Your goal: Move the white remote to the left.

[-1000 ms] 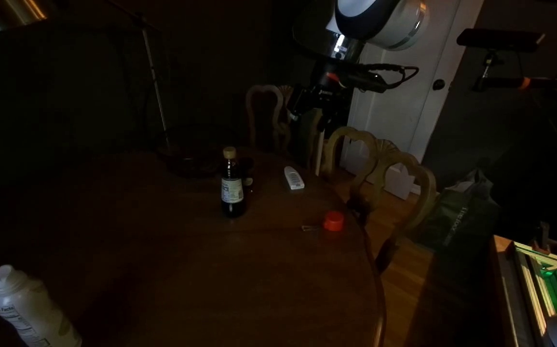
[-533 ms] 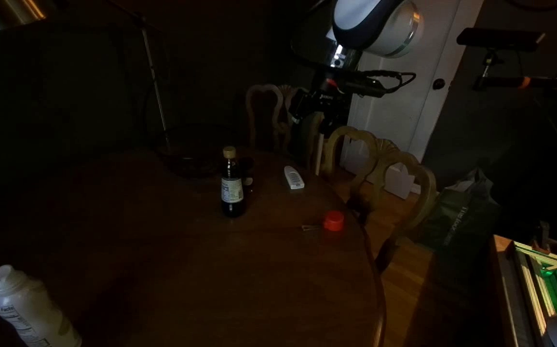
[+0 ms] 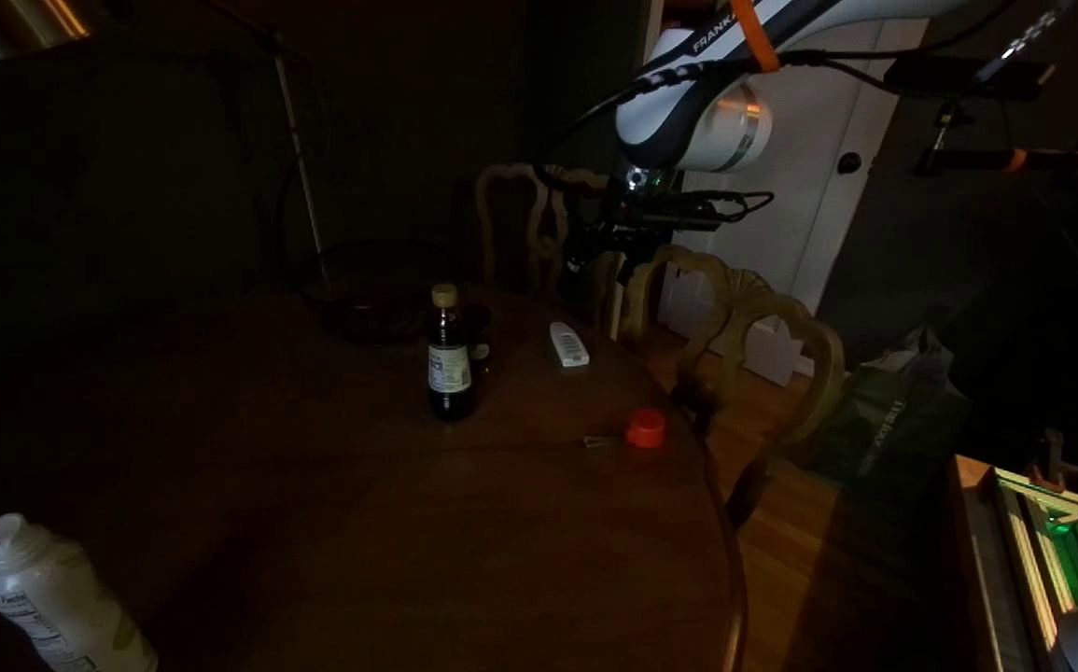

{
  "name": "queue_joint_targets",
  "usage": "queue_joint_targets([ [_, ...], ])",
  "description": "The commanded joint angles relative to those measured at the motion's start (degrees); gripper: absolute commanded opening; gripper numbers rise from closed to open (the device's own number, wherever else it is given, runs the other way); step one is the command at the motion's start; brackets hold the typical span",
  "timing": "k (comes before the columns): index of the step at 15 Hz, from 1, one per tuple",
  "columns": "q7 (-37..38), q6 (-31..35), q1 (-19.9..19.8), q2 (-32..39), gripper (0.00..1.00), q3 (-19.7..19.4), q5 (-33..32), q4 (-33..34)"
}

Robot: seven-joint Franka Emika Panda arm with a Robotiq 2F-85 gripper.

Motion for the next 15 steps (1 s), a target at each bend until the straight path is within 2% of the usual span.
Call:
queue_joint_targets([
  [1,-1.08,0.52,-2.31,6.50,1.00,2.18,2.30,5.84],
  [15,0.27,-1.12,-4.52,16.94,1.00,3.06,1.23,15.37],
])
